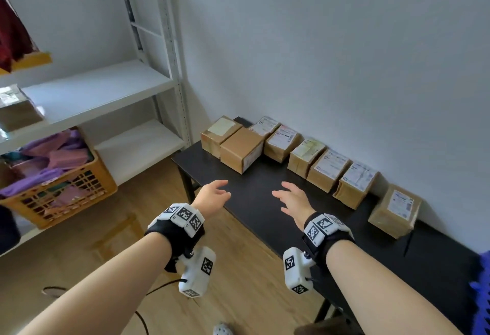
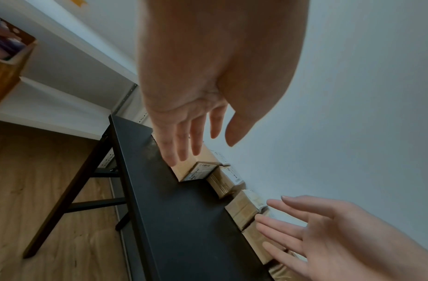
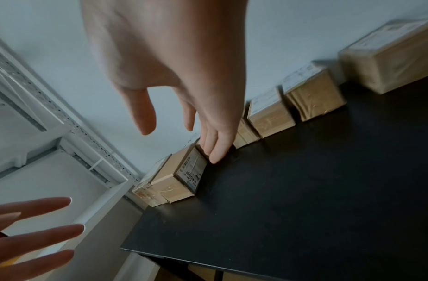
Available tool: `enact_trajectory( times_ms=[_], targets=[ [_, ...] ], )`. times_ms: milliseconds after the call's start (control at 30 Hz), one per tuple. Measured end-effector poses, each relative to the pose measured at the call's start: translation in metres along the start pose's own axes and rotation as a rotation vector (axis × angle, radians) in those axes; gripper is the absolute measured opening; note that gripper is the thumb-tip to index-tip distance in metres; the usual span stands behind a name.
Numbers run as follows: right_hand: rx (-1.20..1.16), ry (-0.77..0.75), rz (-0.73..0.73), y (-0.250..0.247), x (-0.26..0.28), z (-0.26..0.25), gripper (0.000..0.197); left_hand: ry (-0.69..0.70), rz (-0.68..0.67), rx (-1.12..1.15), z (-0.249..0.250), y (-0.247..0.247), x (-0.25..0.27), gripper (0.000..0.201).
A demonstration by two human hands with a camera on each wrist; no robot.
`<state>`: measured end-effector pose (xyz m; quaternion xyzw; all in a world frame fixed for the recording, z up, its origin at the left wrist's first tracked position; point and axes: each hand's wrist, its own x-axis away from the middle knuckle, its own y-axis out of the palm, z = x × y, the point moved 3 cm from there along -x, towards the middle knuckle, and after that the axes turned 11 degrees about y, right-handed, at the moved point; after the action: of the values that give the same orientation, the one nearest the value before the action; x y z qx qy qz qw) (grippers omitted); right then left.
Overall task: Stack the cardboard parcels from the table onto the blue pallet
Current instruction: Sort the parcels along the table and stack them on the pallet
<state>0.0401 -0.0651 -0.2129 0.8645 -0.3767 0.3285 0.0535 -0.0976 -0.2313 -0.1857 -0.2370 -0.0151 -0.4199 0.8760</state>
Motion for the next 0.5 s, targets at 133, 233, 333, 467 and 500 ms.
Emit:
enact_trajectory(
  times_ms=[133,233,333,467,500],
  targets=[
    [-0.004,0.066,0.007,0.029,-0.048,-0.020,0.055,-0.051,-0.021,-0.018,-0.014,-0.026,-0.051,0.047],
    [0.009,0.094,0.018,0.048,-0.077,-0.033,0.056,-0.072,-0.011,-0.016,-0.024,-0.046,-0.086,0.046],
    [0.006,0.133,0.038,0.065,-0.100,-0.042,0.057,-0.094,-0.039,-0.016,-0.037,-0.060,-0.115,0.045],
    [-0.023,0.179,0.090,0.084,-0.127,-0.052,0.058,-0.125,-0.084,-0.002,-0.051,-0.077,-0.156,0.045],
    [-0.039,0.190,0.111,0.088,-0.133,-0.054,0.057,-0.126,-0.101,-0.003,-0.054,-0.082,-0.166,0.045]
  ],
)
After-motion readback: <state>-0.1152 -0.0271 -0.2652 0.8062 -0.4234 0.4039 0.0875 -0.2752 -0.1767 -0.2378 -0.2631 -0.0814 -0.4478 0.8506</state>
